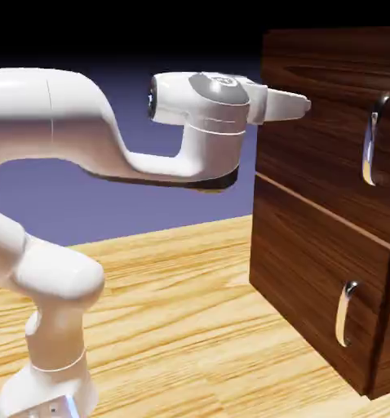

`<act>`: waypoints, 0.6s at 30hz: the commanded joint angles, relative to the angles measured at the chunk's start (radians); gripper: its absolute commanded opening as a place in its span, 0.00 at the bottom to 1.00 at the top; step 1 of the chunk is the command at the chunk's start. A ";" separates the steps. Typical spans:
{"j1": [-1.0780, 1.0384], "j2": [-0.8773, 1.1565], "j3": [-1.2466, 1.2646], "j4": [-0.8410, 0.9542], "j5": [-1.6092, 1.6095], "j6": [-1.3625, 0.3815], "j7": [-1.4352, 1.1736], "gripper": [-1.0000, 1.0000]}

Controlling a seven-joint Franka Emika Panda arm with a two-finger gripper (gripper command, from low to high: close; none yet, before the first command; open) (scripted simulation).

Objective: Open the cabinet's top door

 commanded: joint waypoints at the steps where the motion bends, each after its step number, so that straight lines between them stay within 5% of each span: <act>1: 0.015 -0.005 -0.017 0.012 -0.044 0.002 0.032 0.50; 18: 0.265 -0.088 -0.312 0.209 -0.783 0.029 0.580 0.50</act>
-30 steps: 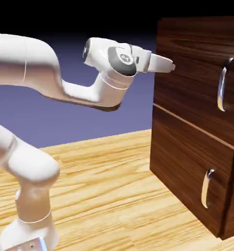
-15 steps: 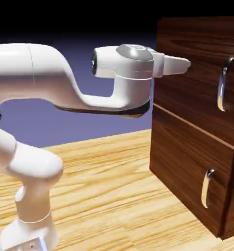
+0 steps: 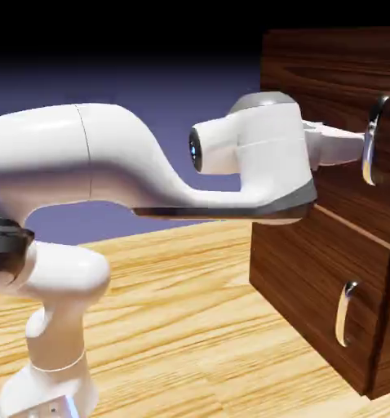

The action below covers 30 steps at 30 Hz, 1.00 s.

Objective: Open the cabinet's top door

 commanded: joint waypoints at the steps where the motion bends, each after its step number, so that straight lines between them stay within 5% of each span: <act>1: 0.008 -0.003 -0.009 0.006 -0.023 0.001 0.017 0.50; 8: 0.194 0.046 -0.127 0.138 -0.028 -0.018 0.019 0.50; 9: 0.194 0.046 -0.127 0.138 -0.028 -0.018 0.019 0.00; 30: -0.531 0.064 0.402 -0.337 0.236 -0.233 0.038 0.00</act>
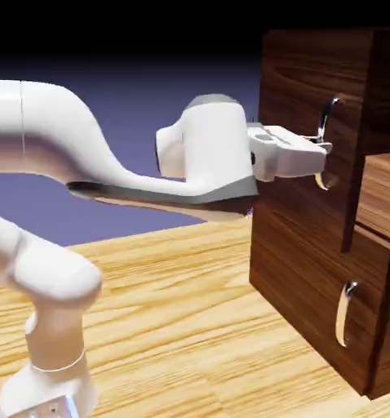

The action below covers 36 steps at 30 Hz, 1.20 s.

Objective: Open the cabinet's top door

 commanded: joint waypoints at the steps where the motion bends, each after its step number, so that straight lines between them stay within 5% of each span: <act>1: -0.036 -0.005 0.030 -0.020 0.018 -0.006 0.000 0.00; 23: -0.772 -0.338 0.663 -0.403 0.723 0.029 -0.275 0.00; 29: -0.811 -0.457 0.733 -0.486 0.984 -0.002 -0.474 0.00; 36: -0.685 -0.630 0.836 -0.573 1.288 -0.235 -0.695 0.00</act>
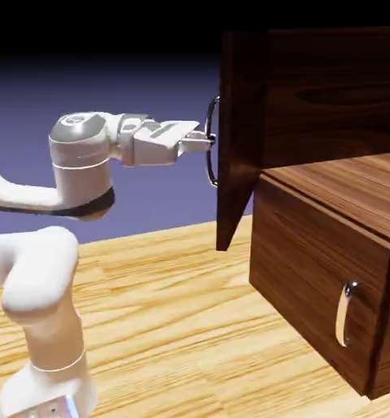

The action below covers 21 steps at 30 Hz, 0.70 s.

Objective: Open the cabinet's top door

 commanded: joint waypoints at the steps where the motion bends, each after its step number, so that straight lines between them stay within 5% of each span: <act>1: 0.021 -0.025 0.027 -0.008 0.043 -0.042 -0.022 0.00; 12: 0.199 -0.152 0.408 0.031 0.444 -0.502 -0.121 0.00; 21: 0.154 -0.093 0.732 0.252 0.701 -0.874 -0.123 0.00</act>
